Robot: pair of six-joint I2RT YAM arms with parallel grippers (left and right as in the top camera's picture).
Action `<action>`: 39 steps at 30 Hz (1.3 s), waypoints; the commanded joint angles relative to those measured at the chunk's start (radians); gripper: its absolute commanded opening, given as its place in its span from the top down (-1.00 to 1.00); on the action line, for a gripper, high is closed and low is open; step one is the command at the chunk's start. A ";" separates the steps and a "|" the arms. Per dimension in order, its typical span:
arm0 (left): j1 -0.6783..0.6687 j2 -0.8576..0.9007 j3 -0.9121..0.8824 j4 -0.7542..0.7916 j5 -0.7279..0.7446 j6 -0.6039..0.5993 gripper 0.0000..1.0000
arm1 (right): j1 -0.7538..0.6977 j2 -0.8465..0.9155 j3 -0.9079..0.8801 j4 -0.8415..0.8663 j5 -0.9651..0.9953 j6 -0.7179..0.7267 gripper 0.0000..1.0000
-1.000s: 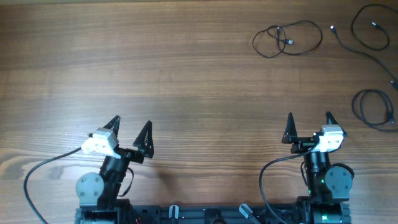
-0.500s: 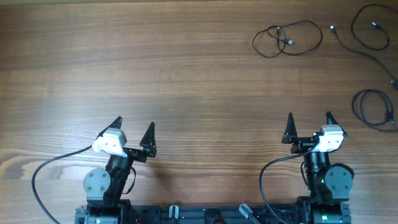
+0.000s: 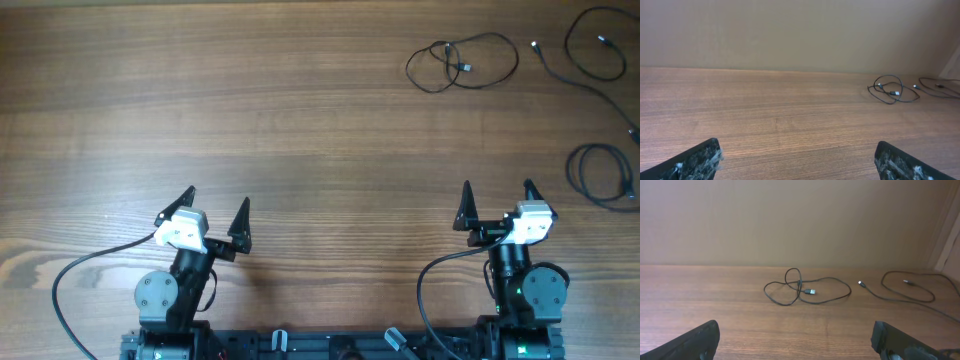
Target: Untangle cables
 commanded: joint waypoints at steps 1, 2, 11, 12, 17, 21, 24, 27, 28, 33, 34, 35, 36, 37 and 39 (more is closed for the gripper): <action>0.028 -0.011 -0.009 0.000 -0.017 0.023 -1.00 | -0.009 -0.009 -0.014 0.004 -0.016 -0.012 -1.00; 0.039 -0.011 -0.009 0.000 -0.017 0.023 -1.00 | -0.009 -0.009 -0.014 0.003 -0.016 -0.013 -1.00; 0.089 -0.011 -0.009 0.000 -0.017 0.023 -1.00 | -0.009 -0.009 -0.014 0.004 -0.016 -0.013 -1.00; 0.089 -0.011 -0.009 0.000 -0.017 0.023 -1.00 | -0.009 -0.009 -0.014 0.004 -0.016 -0.013 -1.00; 0.089 -0.011 -0.009 0.000 -0.017 0.023 -1.00 | -0.009 -0.009 -0.014 0.004 -0.016 -0.013 -1.00; 0.088 -0.009 -0.009 0.001 -0.017 0.023 -1.00 | -0.009 -0.009 -0.014 0.003 -0.016 -0.013 -1.00; 0.088 -0.009 -0.009 0.001 -0.017 0.023 -1.00 | -0.009 -0.009 -0.014 0.004 -0.016 -0.013 -1.00; 0.088 -0.009 -0.009 0.001 -0.017 0.023 -1.00 | -0.009 -0.009 -0.014 0.003 -0.016 -0.013 -1.00; 0.088 -0.009 -0.009 0.001 -0.017 0.023 -1.00 | -0.009 -0.009 -0.014 0.004 -0.016 -0.013 -1.00; 0.088 -0.009 -0.009 0.001 -0.017 0.023 -1.00 | -0.009 -0.009 -0.014 0.004 -0.016 -0.012 -1.00; 0.088 -0.009 -0.009 0.001 -0.017 0.023 -1.00 | -0.009 -0.009 -0.014 0.004 -0.016 -0.012 -1.00; 0.088 -0.009 -0.009 0.001 -0.017 0.023 -0.99 | -0.009 -0.009 -0.014 0.004 -0.016 -0.013 -1.00; 0.088 -0.009 -0.009 0.001 -0.017 0.023 -1.00 | -0.009 -0.009 -0.014 0.003 -0.016 -0.013 -1.00; 0.088 -0.009 -0.009 0.001 -0.017 0.023 -1.00 | -0.009 -0.009 -0.014 0.004 -0.016 -0.012 -1.00; 0.088 -0.009 -0.009 0.001 -0.017 0.023 -1.00 | -0.009 -0.009 -0.014 0.004 -0.016 -0.013 -1.00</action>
